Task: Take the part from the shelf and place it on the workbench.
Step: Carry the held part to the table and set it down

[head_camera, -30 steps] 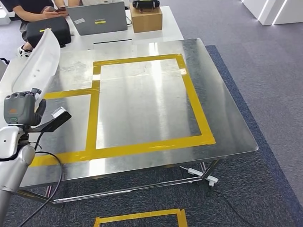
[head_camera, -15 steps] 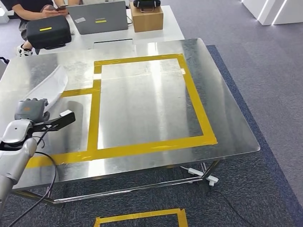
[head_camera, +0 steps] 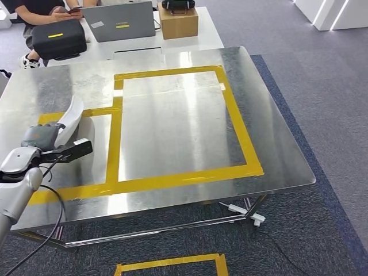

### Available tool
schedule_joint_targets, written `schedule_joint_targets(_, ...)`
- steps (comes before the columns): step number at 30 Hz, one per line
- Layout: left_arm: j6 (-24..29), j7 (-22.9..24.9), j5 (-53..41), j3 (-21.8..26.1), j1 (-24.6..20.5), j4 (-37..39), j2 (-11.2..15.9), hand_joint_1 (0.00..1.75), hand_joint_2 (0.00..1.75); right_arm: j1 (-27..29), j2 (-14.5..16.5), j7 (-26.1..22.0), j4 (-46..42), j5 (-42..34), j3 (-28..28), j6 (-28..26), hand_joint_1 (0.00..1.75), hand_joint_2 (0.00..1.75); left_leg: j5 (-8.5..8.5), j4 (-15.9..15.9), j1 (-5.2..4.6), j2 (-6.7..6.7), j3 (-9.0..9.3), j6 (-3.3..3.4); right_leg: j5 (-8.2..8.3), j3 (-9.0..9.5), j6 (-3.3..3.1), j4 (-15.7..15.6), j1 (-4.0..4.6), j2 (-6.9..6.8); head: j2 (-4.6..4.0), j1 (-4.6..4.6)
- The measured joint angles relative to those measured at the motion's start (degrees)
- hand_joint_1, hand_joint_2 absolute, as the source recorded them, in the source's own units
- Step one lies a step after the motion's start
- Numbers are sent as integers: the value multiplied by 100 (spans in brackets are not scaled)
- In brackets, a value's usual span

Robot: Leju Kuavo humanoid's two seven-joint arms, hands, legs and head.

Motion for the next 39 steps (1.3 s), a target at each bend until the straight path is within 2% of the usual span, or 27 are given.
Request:
schedule_joint_targets(5,2,-1,43,-48,1,-4,23,0,175,-2,0,0,0,-1,0,0,0,0,0,0,0,0,0,0,0,1,0,0,0,0,0,-1)
schedule_joint_targets(9,15,2,58,-71,2,-5,39,0,0,-2,0,0,0,-1,0,0,0,0,0,0,0,0,0,0,0,1,0,0,0,0,0,0)
schedule_joint_targets(12,256,75,139,-75,36,-45,33,0,0,-3,0,-3,0,-4,0,0,0,0,0,0,0,0,0,0,0,1,0,0,0,-1,0,-1)
schedule_joint_targets(17,1067,178,134,-60,224,-351,2,0,0,-3,0,-39,-1,-16,0,0,0,0,-1,0,-1,0,0,1,0,2,0,0,-1,1,0,0)
schedule_joint_targets(24,1802,27,77,120,586,-956,4,0,0,-3,0,-48,-2,-17,0,0,0,0,-1,0,-1,0,0,2,0,2,0,0,-1,0,0,0)
schedule_joint_targets(31,2001,-26,61,286,813,-1270,4,0,0,-2,6,-31,-2,-16,2,-1,0,0,-19,22,-30,-1,-3,35,5,8,28,-13,-22,-6,0,-3)
schedule_joint_targets(35,2012,-27,62,348,854,-1337,9,0,0,2,19,-10,-2,-17,2,-2,0,0,40,-20,-26,3,8,105,18,4,91,-14,-36,-4,0,-4)
schedule_joint_targets(37,2009,-34,63,363,858,-1367,9,0,0,3,22,9,-2,-16,2,-2,0,0,111,-104,7,15,17,157,-185,-87,128,171,-27,-3,0,7)
schedule_joint_targets(39,1999,-42,65,367,877,-1384,4,0,0,5,23,28,-2,-16,2,-2,0,0,150,-136,18,24,-5,183,-615,-326,154,798,-36,-5,0,21)
